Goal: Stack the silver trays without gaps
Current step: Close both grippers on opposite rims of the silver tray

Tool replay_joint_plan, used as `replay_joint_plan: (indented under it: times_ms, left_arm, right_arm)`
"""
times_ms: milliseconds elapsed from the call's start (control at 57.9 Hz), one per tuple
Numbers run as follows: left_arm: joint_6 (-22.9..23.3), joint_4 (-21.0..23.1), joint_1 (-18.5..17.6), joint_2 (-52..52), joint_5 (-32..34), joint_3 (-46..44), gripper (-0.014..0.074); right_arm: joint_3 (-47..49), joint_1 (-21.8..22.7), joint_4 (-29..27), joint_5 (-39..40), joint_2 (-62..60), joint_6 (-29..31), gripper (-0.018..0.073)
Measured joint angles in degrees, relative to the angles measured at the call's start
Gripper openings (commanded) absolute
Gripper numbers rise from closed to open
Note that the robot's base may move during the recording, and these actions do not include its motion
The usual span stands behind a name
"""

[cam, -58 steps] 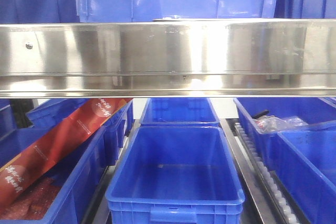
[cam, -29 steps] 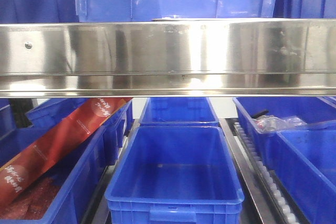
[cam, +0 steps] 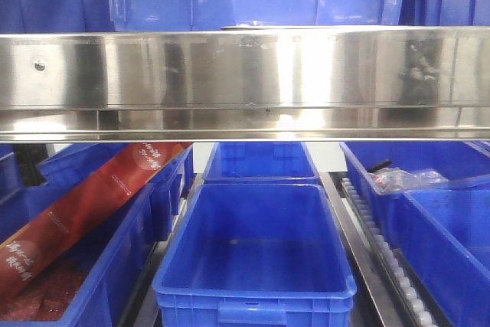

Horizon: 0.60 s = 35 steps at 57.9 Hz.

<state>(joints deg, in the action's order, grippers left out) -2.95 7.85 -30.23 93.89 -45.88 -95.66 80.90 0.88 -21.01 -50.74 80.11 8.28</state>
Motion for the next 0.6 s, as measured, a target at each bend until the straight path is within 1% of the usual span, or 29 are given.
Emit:
replay_joint_plan:
  times_ms: [35,69,138,190,242,259,294,363,432,605]
  left_arm:
    - [0.1,0.0,-0.6,1.8,0.1,-1.2,0.0221]
    - [0.5,0.0,-0.8,3.2,0.5,-2.0,0.0239]
    - [2.4,0.3,-1.1,6.1,1.7,-3.4,0.029]
    - [3.8,0.6,-1.1,7.8,2.9,-3.8,0.0332]
    - [4.4,0.6,-1.1,9.2,3.4,-3.9,0.0371]
    - [4.7,0.6,-1.1,9.4,3.8,-3.9,0.038]
    - [4.8,0.6,-1.1,10.1,4.1,-3.9,0.0398]
    - [5.0,0.6,-1.1,11.0,5.3,-3.9,0.0418]
    - [5.1,0.9,-1.1,11.8,6.4,-4.0,0.0419]
    - [5.3,1.6,-1.2,13.5,7.5,-4.2,0.0419]
  right_arm:
    - [1.2,-0.6,0.0,0.0,1.6,0.4,-0.0039]
    - [2.4,-1.1,0.0,0.1,3.2,0.7,0.0006]
    - [4.5,-1.7,0.0,0.3,6.2,0.9,0.0141]
    - [5.8,-1.9,0.0,0.4,8.1,1.0,0.0264]
    - [7.0,-2.0,0.0,0.7,10.2,1.2,0.0358]
    - [7.3,-2.0,0.0,0.7,10.7,1.2,0.0371]
    - [7.9,-2.0,0.0,0.7,11.8,1.2,0.0386]
    - [9.0,-2.0,0.0,0.9,13.9,1.2,0.0372]
    - [9.7,-2.0,0.0,1.2,15.9,1.2,0.0359]
    - [9.9,-2.0,0.0,2.1,19.8,1.2,0.036]
